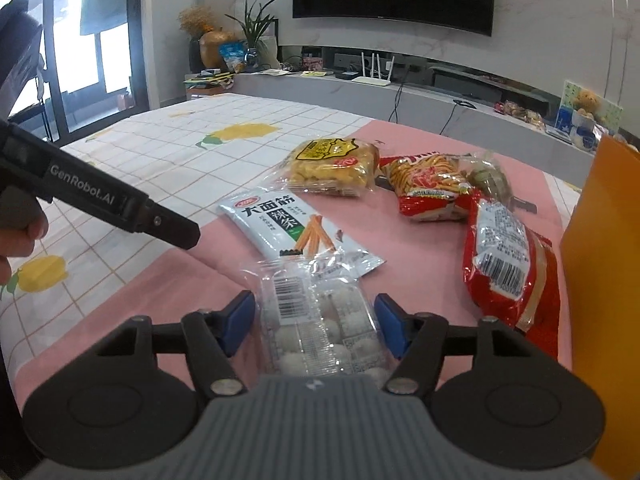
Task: Organize snacks
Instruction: 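Lift the white-ball bag off the pile with the right tool, then grasp the white gluten-strip bag with the left tool while the right holds the ball bag up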
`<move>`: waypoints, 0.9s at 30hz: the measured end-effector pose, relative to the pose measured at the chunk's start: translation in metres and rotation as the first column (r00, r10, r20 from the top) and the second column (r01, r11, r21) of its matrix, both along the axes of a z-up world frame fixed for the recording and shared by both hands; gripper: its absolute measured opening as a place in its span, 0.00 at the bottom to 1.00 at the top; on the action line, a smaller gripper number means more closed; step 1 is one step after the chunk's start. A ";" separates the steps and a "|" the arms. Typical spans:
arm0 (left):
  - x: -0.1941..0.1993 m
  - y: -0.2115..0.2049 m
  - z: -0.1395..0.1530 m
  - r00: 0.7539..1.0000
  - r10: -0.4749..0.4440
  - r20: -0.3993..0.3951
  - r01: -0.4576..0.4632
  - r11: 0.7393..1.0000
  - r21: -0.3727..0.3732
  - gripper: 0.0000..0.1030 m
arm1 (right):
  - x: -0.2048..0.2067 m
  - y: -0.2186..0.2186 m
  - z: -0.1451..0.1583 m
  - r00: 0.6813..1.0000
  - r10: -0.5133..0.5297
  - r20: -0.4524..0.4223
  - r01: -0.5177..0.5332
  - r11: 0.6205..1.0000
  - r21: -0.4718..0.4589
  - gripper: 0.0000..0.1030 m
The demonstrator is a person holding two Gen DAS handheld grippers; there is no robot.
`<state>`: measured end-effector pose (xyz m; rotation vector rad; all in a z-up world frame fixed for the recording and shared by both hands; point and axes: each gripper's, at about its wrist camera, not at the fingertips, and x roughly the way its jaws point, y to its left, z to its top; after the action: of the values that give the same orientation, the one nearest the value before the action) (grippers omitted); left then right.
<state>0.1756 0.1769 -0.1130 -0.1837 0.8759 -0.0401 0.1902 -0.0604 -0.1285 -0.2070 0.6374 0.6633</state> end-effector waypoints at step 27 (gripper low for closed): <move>0.042 -0.038 0.031 0.943 0.201 -0.266 -0.264 0.938 -0.224 0.88 | 0.002 -0.041 0.069 0.968 -0.113 0.223 0.081 0.986 0.148 0.57</move>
<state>0.2172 0.1389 -0.0821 -0.5447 1.0840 0.0944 0.1919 -0.1018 -0.0599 -0.1205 0.3736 0.5755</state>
